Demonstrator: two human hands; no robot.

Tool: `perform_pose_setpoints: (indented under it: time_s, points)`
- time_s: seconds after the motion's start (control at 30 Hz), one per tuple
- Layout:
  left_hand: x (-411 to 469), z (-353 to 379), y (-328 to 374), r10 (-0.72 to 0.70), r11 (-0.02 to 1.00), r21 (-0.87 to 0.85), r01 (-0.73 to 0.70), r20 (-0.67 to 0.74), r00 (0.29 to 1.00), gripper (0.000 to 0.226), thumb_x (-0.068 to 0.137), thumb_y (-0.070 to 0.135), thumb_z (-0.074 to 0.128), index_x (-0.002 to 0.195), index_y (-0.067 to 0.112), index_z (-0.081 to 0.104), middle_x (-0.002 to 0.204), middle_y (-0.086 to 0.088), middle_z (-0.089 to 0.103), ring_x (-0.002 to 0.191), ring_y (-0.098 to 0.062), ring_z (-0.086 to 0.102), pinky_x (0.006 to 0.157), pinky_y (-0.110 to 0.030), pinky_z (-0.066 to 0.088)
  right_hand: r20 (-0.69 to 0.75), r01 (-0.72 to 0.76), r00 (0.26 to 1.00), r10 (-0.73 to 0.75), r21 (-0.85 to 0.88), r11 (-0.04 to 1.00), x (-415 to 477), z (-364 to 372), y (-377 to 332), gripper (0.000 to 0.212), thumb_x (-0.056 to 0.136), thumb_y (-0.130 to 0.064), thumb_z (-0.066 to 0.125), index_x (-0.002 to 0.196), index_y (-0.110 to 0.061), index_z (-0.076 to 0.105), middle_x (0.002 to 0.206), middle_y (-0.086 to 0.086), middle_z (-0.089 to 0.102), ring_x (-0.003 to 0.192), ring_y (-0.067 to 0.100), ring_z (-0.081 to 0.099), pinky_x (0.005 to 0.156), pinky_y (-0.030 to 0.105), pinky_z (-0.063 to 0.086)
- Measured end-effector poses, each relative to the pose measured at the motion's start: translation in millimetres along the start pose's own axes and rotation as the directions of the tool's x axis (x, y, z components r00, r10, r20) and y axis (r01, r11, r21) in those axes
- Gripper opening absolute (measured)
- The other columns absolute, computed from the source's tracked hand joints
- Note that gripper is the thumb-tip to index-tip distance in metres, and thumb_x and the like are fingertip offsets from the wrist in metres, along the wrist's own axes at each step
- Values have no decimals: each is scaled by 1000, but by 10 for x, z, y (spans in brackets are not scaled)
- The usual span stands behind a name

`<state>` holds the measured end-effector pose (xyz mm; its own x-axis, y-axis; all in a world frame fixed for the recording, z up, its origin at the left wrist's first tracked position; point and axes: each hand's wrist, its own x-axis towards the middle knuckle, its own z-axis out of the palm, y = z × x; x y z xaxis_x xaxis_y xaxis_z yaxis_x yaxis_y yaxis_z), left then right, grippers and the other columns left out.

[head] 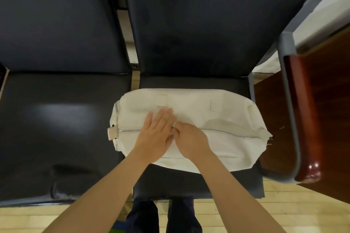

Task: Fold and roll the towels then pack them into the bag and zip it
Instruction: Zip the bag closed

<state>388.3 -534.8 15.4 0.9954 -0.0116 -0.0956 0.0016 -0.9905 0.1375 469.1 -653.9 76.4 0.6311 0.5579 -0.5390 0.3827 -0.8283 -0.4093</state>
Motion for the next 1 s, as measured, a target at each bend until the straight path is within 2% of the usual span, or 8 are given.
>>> perform_pose_setpoints:
  time_s: [0.07, 0.27, 0.37, 0.43, 0.53, 0.63, 0.8, 1.0]
  points:
    - [-17, 101, -22, -5, 1000, -1, 5, 53, 999, 56, 96, 39, 29, 145, 13, 30, 154, -10, 31, 144, -27, 20, 114, -48, 15, 21, 13, 1000, -14, 9, 1000, -9, -4, 87, 29, 104, -30, 31, 95, -18, 56, 87, -7, 53, 79, 17, 50, 68, 31, 40]
    - [-5, 93, -7, -13, 998, -54, 16, 47, 999, 57, 98, 40, 28, 148, 13, 27, 157, -6, 23, 145, -23, 18, 115, -46, 15, 88, 82, 993, -79, -33, 996, 23, -81, 226, 32, 105, -32, 31, 105, -18, 59, 91, -5, 54, 83, 17, 52, 68, 30, 39]
    - [-8, 54, -37, -20, 988, -155, 25, 34, 999, 54, 102, 40, 20, 144, 11, 38, 155, -1, 27, 143, -16, 20, 118, -36, 8, 51, 62, 997, -58, -87, 994, 55, -58, 241, 32, 104, -31, 31, 106, -16, 59, 96, 0, 58, 89, 21, 56, 67, 30, 38]
    - [-36, 73, -110, -65, 966, -253, 62, -6, 998, 54, 102, 42, 20, 136, 13, 50, 152, 3, 34, 138, -13, 28, 118, -30, 11, 2, 72, 997, -73, -151, 986, 67, -7, 109, 28, 103, -26, 34, 109, -14, 59, 102, 2, 61, 95, 23, 60, 67, 30, 39]
    - [-109, 130, -214, -154, 946, -302, 115, -110, 982, 35, 96, 40, 39, 119, 19, 56, 119, -1, 50, 111, -17, 40, 97, -32, 39, -8, 90, 996, -91, -129, 988, 37, 106, -83, 26, 102, -22, 36, 113, -12, 57, 109, 5, 61, 99, 25, 60, 70, 31, 37]
    - [-148, 156, -286, 30, 994, -95, -62, -311, 950, 36, 104, 37, 28, 93, 14, 54, 78, -7, 55, 80, -23, 42, 74, -34, 38, -2, 43, 999, -43, -86, 995, 3, 142, 31, 26, 102, -25, 34, 107, -12, 57, 105, 5, 61, 95, 27, 61, 67, 31, 37]
    - [-57, 34, -315, 136, 990, 77, -119, -289, 948, 62, 105, 35, 17, 70, 13, 63, 70, -4, 54, 62, -24, 50, 57, -35, 41, 9, 72, 997, -71, -39, 997, -50, 30, 298, 31, 103, -32, 32, 107, -16, 58, 101, 2, 60, 92, 24, 58, 67, 30, 38]
    - [-49, -42, -255, 76, 997, 13, -76, -359, 930, 59, 105, 37, 26, 68, 11, 64, 68, -5, 53, 59, -25, 49, 55, -34, 39, -1, 23, 1000, -23, 82, 996, -65, -54, 400, 28, 102, -31, 34, 91, -17, 55, 86, -4, 53, 79, 19, 49, 65, 30, 36]
